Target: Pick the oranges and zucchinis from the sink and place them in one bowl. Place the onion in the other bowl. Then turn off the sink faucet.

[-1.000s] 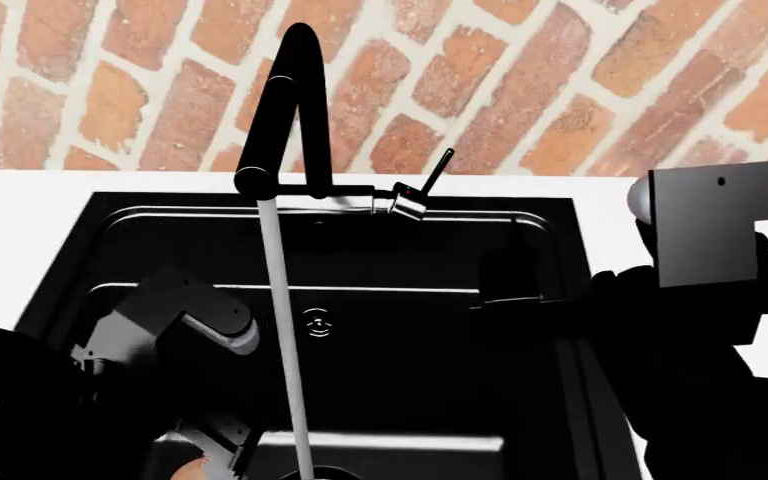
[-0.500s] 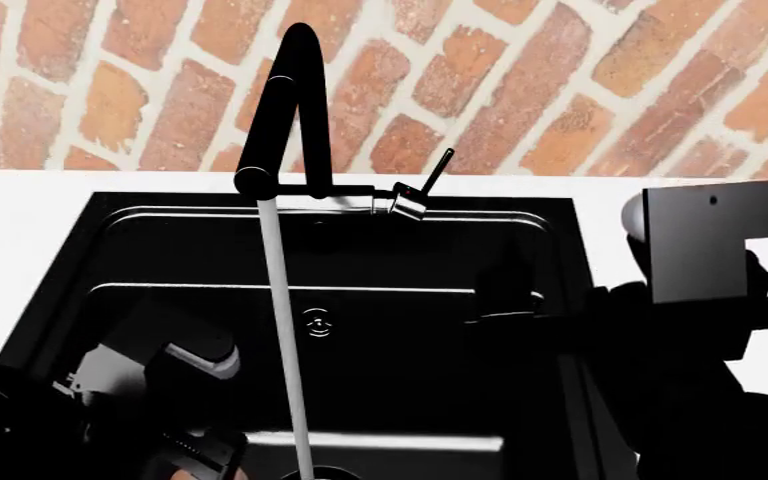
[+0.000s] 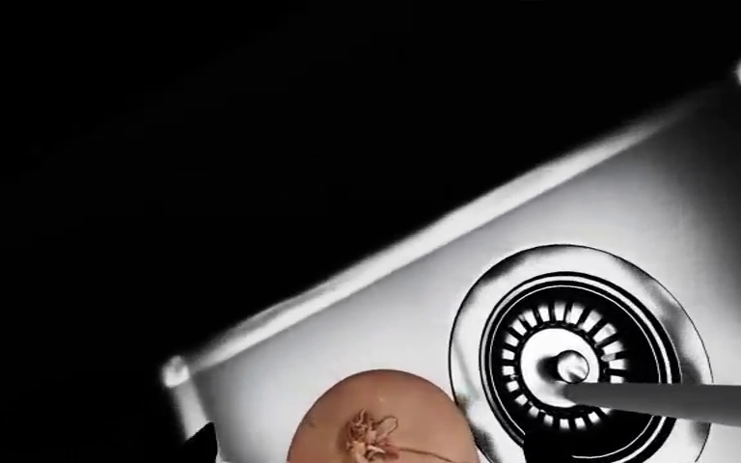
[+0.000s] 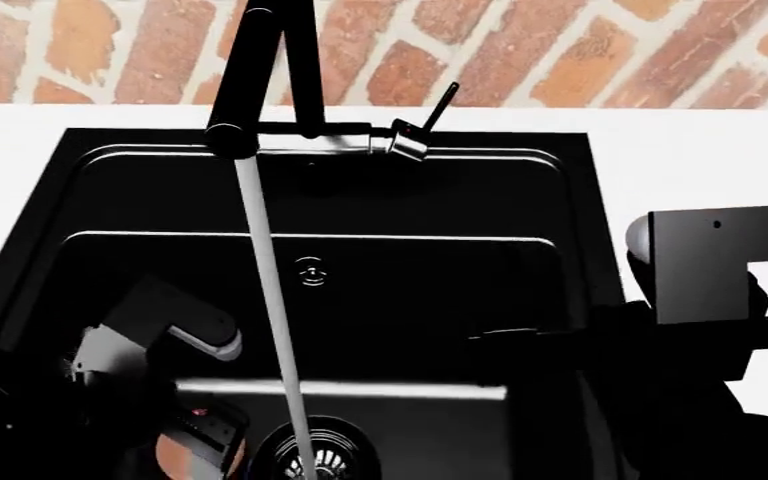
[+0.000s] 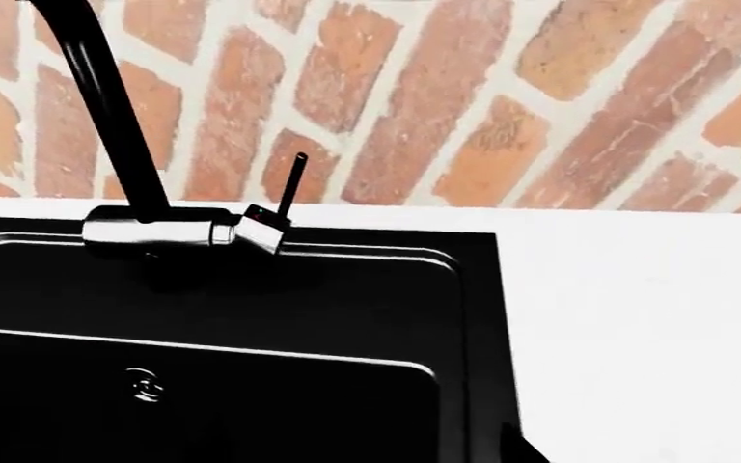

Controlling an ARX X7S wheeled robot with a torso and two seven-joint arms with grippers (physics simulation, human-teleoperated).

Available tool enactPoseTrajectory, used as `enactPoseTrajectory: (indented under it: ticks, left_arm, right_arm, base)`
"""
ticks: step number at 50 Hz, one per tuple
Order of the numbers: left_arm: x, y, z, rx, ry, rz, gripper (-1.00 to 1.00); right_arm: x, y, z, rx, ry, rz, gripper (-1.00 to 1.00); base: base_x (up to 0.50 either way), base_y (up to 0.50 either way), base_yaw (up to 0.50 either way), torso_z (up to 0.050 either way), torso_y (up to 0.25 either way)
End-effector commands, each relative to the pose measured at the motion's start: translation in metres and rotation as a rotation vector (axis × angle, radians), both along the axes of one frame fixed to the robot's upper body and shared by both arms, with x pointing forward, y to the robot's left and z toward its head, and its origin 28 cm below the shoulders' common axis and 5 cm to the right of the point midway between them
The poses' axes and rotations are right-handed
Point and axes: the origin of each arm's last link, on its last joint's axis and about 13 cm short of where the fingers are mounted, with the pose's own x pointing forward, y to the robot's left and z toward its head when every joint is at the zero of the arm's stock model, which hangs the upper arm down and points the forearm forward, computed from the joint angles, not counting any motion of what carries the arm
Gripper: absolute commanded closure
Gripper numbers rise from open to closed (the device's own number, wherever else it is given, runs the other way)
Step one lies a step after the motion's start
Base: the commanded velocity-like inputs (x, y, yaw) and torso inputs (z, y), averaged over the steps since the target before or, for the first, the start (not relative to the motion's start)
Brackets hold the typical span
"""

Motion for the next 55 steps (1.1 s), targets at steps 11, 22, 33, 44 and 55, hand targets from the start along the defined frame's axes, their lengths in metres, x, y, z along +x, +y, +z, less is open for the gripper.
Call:
enactPoseTrajectory:
  ticks: [11, 22, 33, 44, 55]
  left_arm:
    - [-0.001, -0.004, 0.002, 0.045, -0.019, -0.048, -1.00]
    - [-0.002, -0.002, 0.003, 0.036, 0.000, -0.011, 1.00]
    - [-0.004, -0.006, 0.006, 0.036, -0.017, -0.009, 1.00]
    - [-0.006, -0.003, 0.011, -0.014, -0.061, -0.022, 1.00]
    - [-0.013, -0.003, 0.026, -0.018, -0.102, -0.060, 1.00]
  right_arm:
    - [-0.001, -0.001, -0.005, 0.011, 0.004, -0.001, -1.00]
    - [-0.001, -0.002, -0.005, 0.012, 0.002, -0.003, -1.00]
    - [-0.002, -0.003, -0.004, 0.013, 0.000, -0.006, -1.00]
    - [-0.003, -0.003, -0.007, 0.015, 0.005, -0.009, -1.00]
    - [-0.003, -0.002, -0.005, 0.012, 0.004, -0.005, -1.00]
  base:
    - [0.00, 0.00, 0.00, 0.019, -0.250]
    - [0.00, 0.00, 0.00, 0.013, -0.165]
    - [0.00, 0.00, 0.00, 0.000, 0.000]
    - [0.00, 0.00, 0.00, 0.000, 0.000]
    - [0.00, 0.00, 0.00, 0.000, 0.148]
